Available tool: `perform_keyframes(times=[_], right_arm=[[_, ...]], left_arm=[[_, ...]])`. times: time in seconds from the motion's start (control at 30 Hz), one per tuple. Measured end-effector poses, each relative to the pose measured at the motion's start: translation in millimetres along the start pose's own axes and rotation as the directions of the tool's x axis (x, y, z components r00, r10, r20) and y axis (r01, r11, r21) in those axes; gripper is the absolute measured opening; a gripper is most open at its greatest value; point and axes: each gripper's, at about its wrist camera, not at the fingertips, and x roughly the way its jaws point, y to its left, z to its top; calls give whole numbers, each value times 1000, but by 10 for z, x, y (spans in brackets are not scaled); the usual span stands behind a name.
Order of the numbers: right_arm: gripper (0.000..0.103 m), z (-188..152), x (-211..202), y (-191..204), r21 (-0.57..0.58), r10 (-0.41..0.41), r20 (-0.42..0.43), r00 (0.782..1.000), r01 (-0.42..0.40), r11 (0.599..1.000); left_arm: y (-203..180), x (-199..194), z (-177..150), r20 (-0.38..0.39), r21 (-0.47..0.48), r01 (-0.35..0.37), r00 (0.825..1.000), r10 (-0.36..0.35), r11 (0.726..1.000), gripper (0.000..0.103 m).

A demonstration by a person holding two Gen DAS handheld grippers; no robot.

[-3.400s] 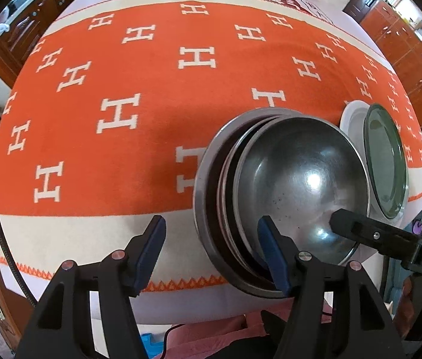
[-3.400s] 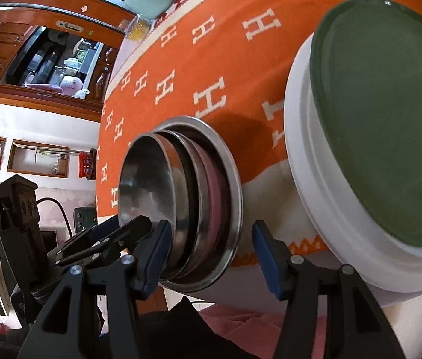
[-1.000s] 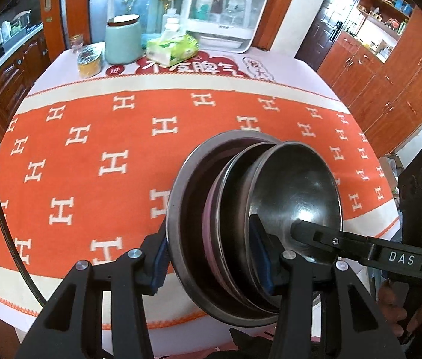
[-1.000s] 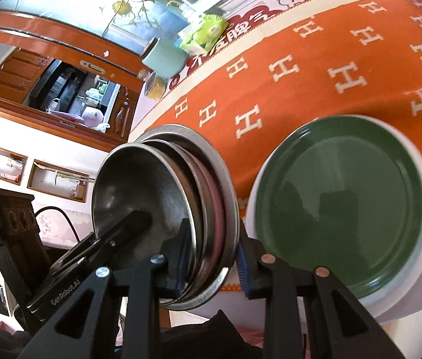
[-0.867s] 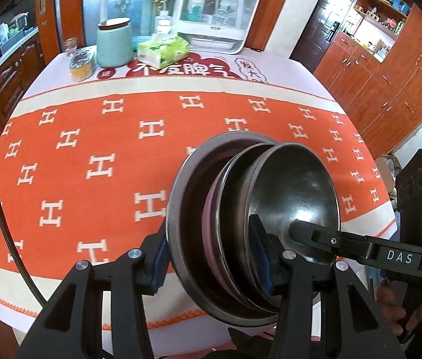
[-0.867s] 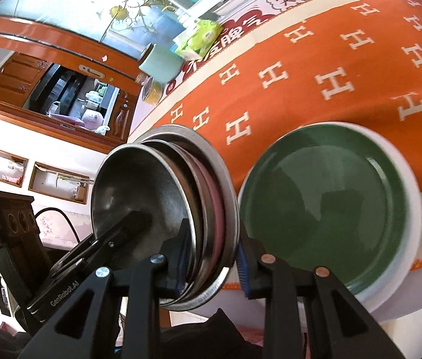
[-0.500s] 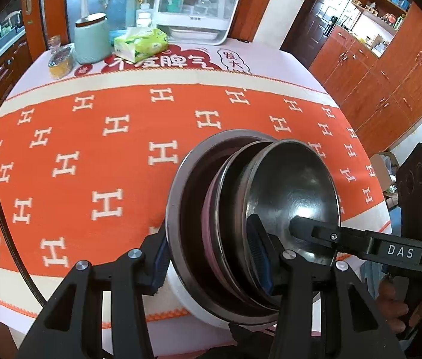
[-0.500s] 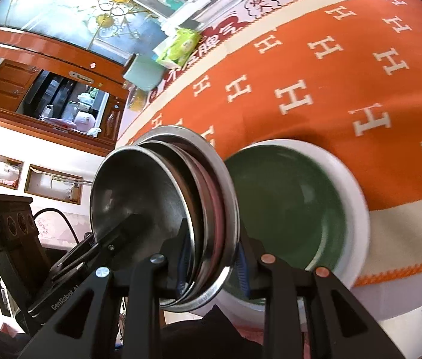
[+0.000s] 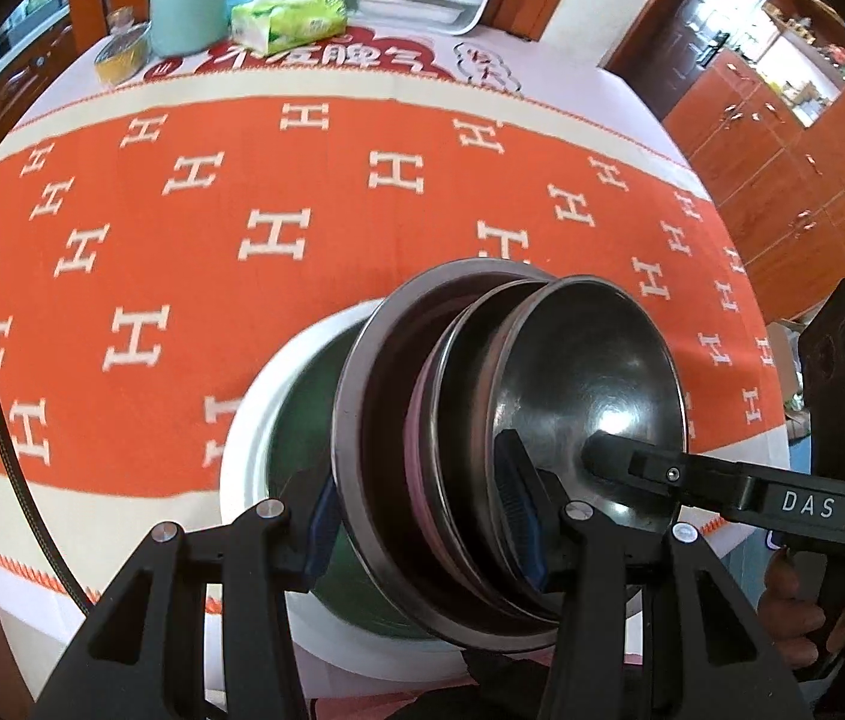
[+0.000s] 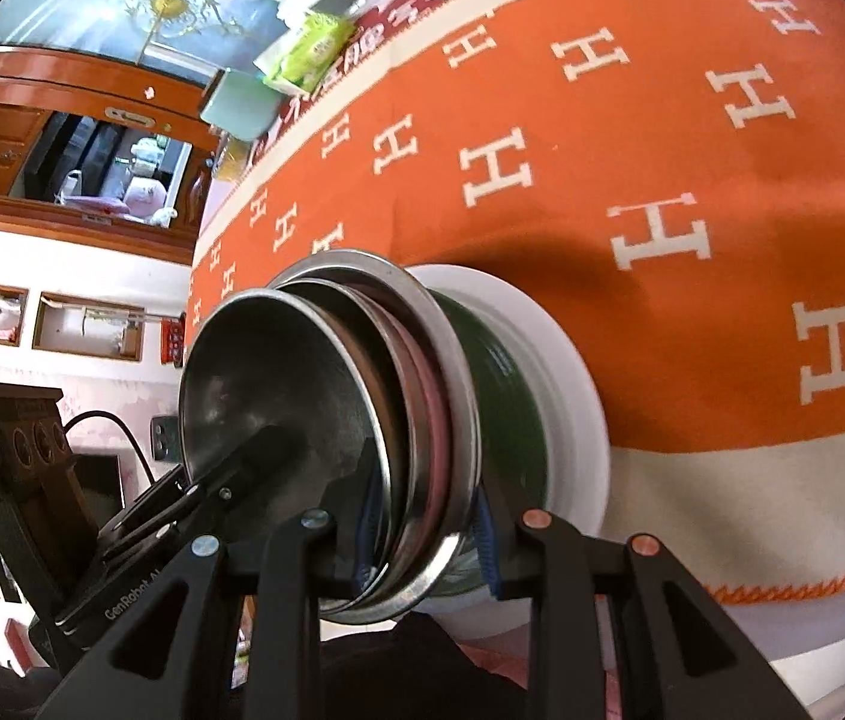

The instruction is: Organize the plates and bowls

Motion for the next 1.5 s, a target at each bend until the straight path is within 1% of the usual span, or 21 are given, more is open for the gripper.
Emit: perform_keyframes(times=[0.1, 0.37, 0.47, 0.5, 0.6, 0.77, 0.87, 0.9, 1.0, 1.07, 1.1, 1.2, 1.3, 1.37, 1.43, 1.5], right_arm=[[27, 30, 41, -48, -10, 6, -32, 999, -6, 1000], [27, 113, 201, -50, -38, 23, -110, 994, -28, 999], [29, 121, 249, -7, -61, 9, -127, 992, -17, 998], [30, 121, 270, 17, -73, -7, -132, 991, -2, 997], [30, 112, 289, 69, -94, -34, -128, 991, 23, 995], [30, 58, 289, 137, -95, -74, -102, 992, 65, 993], [30, 10, 263, 217, -100, -110, -60, 992, 104, 990], [31, -9, 246, 253, -101, -143, -40, 989, 138, 985], [36, -55, 183, 308, -84, -184, 12, 983, 185, 979], [44, -82, 123, 364, -81, -203, 56, 978, 208, 975], [45, -104, 83, 394, -80, -219, 80, 972, 225, 971], [45, -182, -55, 467, -57, -258, 152, 954, 269, 961], [45, -302, -167, 555, -41, -269, 209, 940, 284, 958], [45, -396, -231, 624, -32, -282, 248, 927, 298, 954], [45, -536, -319, 699, -26, -293, 300, 908, 314, 949], [45, -696, -415, 775, -23, -314, 355, 880, 344, 939]], left_arm=[[-20, 56, -27, -18, -23, -24, 1000, 24, 999, 46], [-2, 133, -59, -73, -42, -100, 993, 97, 994, 46], [9, 141, -66, -89, -39, -120, 989, 116, 992, 46], [10, 150, -73, -97, -35, -126, 988, 122, 991, 46], [32, 171, -89, -114, -25, -127, 986, 123, 992, 47], [90, 192, -96, -140, -2, -112, 984, 111, 994, 50], [99, 199, -103, -156, 35, -127, 979, 131, 991, 50], [101, 191, -105, -160, 46, -118, 979, 124, 992, 51], [65, 140, -122, -167, 101, -101, 979, 117, 990, 52], [50, 90, -138, -152, 137, -91, 982, 112, 986, 55], [46, 40, -138, -138, 156, -86, 985, 108, 984, 58], [53, -91, -135, -106, 181, -72, 990, 93, 981, 59], [69, -300, -130, -47, 202, -53, 997, 64, 978, 59], [89, -474, -159, 10, 219, -62, 998, 62, 974, 62], [115, -669, -201, 76, 228, -75, 995, 60, 971, 68], [178, -840, -244, 133, 222, -75, 990, 46, 972, 73]])
